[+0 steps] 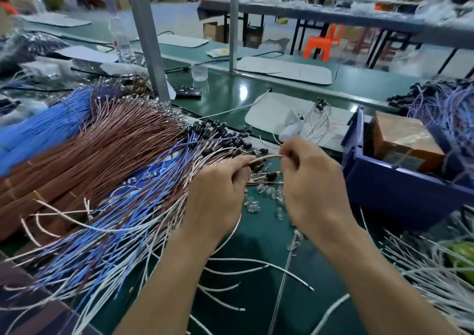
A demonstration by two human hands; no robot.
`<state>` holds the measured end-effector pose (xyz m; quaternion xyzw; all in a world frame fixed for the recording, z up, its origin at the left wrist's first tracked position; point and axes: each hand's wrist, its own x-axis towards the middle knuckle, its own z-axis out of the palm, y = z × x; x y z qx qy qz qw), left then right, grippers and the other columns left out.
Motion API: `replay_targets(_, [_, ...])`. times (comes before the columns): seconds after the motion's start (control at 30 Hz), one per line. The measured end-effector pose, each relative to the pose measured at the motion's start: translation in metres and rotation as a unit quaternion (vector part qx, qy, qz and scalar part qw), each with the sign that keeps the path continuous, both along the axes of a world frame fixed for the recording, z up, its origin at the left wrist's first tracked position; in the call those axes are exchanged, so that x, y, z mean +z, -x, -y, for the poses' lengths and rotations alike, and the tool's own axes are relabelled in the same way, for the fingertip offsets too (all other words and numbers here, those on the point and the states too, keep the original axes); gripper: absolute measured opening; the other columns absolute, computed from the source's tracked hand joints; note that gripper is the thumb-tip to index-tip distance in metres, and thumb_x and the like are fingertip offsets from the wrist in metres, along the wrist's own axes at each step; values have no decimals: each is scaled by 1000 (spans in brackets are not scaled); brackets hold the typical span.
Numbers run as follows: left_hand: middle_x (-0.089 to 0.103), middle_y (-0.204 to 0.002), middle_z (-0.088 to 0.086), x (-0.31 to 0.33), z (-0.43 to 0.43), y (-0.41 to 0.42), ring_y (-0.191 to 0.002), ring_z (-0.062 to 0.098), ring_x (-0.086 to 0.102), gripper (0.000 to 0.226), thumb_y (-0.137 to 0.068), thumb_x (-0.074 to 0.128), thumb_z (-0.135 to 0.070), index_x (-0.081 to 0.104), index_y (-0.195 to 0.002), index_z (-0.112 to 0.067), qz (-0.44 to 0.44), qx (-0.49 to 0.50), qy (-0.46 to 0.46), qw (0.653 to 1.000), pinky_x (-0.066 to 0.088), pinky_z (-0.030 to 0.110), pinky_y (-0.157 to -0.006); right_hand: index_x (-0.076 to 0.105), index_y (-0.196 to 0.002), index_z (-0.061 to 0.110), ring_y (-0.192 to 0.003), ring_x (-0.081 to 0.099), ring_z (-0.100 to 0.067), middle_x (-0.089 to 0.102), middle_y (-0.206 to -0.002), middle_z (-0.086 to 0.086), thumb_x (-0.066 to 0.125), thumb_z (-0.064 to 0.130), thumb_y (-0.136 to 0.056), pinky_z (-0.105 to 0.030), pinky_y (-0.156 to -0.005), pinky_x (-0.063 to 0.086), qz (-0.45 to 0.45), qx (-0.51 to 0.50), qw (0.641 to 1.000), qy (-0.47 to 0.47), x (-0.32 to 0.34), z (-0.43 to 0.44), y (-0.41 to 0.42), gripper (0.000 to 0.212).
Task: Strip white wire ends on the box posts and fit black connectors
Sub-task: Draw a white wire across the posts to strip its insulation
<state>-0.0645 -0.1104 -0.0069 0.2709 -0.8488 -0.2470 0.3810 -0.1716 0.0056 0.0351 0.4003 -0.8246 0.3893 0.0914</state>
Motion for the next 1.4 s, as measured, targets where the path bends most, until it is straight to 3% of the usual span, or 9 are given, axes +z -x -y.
replay_targets(0.17, [75, -69, -4, 27, 17, -14, -58, 0, 59, 22, -95, 70, -6, 80, -96, -26, -36, -117, -291, 949, 46, 16, -58, 58, -89, 35, -71, 61, -7, 62, -71, 15, 60, 20, -103, -23, -56, 50, 25, -25, 995, 89, 25, -38, 6, 21])
replay_targets(0.37, [73, -68, 7, 65, 14, -26, -63, 16, 54, 21, -87, 73, -2, 84, -86, -20, -89, -155, -352, 919, 47, 15, -57, 59, -86, 33, -74, 60, 4, 60, -63, 16, 65, 14, -99, -7, -57, 44, 6, -31, 995, 93, 29, -74, 2, 23])
replay_targets(0.53, [80, -86, -1, 98, -7, -18, -81, 12, 72, 18, -89, 73, -6, 84, -92, -20, -95, -188, -268, 940, 58, 21, -75, 67, -88, 34, -74, 61, 4, 65, -83, 31, 66, 17, -97, -9, -60, 45, 57, -21, 998, 6, 28, -103, 4, 19])
replay_targets(0.7, [75, -81, -23, 116, -43, 4, -77, -11, 64, 11, -87, 76, -28, 84, -94, -32, -35, -152, 35, 987, 45, 8, -76, 72, -96, 38, -72, 61, 11, 70, -75, 24, 62, 7, -95, -3, -62, 42, 35, -50, 998, 6, 40, -135, 10, 33])
replay_targets(0.77, [75, -83, -22, 112, -63, 16, -82, -12, 59, 14, -85, 71, -33, 83, -93, -33, -12, -159, 117, 980, 39, 17, -88, 73, -102, 38, -73, 60, 16, 70, -79, 26, 63, 2, -92, 2, -63, 40, 22, -74, 997, 15, 45, -151, 15, 38])
replay_targets(1.0, [76, -82, -10, 51, -134, 68, -77, 8, 65, 15, -89, 68, -30, 82, -95, -28, -9, -262, 104, 959, 36, 29, -88, 73, -89, 43, -71, 65, 3, 69, -74, 29, 71, 35, -84, -14, -62, 50, 3, -109, 991, -74, 45, -191, 33, 10])
replay_targets(1.07, [72, -76, -11, 33, -149, 80, -70, 7, 61, 15, -91, 67, -29, 81, -96, -26, -27, -256, 104, 961, 33, 26, -81, 74, -92, 43, -76, 67, -9, 73, -80, 21, 73, 36, -87, -32, -70, 54, -25, -128, 982, -135, 37, -193, 38, 9])
replay_targets(1.17, [70, -75, -12, 11, -162, 94, -68, 5, 57, 14, -94, 66, -28, 79, -99, -25, -44, -263, 112, 957, 32, 22, -80, 77, -96, 38, -85, 68, -24, 77, -88, 10, 71, 27, -90, -34, -73, 48, -35, -134, 977, -163, 18, -195, 47, 14])
replay_targets(1.4, [70, -74, -12, -24, -150, 97, -68, 6, 56, 14, -96, 68, -34, 78, -95, -24, -73, -233, 188, 951, 35, 23, -80, 78, -100, 32, -78, 66, -5, 75, -85, 16, 68, 20, -96, -24, -71, 52, 35, -72, 996, -44, -43, -187, 51, 16])
